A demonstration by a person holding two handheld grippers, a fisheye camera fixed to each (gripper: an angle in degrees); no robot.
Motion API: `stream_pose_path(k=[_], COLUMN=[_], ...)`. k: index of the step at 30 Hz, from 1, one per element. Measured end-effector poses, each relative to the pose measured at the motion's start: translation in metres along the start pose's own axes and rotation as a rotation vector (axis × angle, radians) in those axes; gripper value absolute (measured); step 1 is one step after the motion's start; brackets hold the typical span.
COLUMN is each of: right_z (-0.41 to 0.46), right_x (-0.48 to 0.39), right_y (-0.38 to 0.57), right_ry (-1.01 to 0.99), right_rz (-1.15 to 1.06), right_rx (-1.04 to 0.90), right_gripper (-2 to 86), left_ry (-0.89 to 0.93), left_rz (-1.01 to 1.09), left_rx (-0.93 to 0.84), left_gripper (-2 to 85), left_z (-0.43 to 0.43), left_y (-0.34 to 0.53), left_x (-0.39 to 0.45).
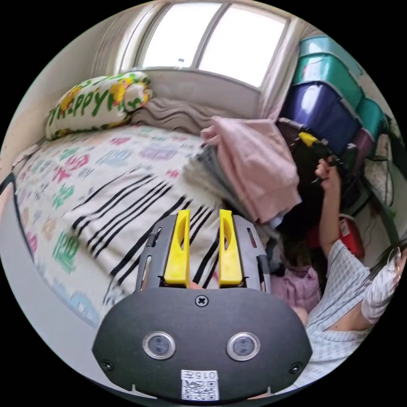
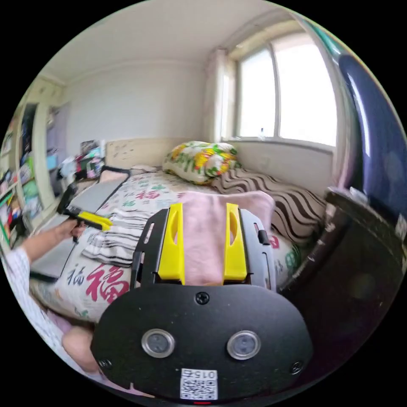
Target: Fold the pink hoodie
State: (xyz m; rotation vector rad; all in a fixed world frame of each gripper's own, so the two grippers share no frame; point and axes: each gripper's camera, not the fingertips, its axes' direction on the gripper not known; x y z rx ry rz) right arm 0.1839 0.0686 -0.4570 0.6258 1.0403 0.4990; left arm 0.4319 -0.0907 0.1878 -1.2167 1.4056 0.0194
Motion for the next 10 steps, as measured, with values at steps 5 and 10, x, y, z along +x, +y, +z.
stream_pose_path(k=[5, 10], right_z=[0.1, 0.216], right_x=[-0.171, -0.304], right_y=[0.0, 0.028], right_ry=[-0.67, -0.815], right_rz=[-0.291, -0.399], right_rx=[-0.198, -0.46], right_gripper=[11.4, 11.1], left_ry=[0.035, 0.1], left_rz=[-0.221, -0.307], left_rx=[-0.079, -0.091], left_gripper=[11.9, 11.2], left_z=[-0.032, -0.057], left_y=[0.078, 0.116], left_x=[-0.058, -0.072])
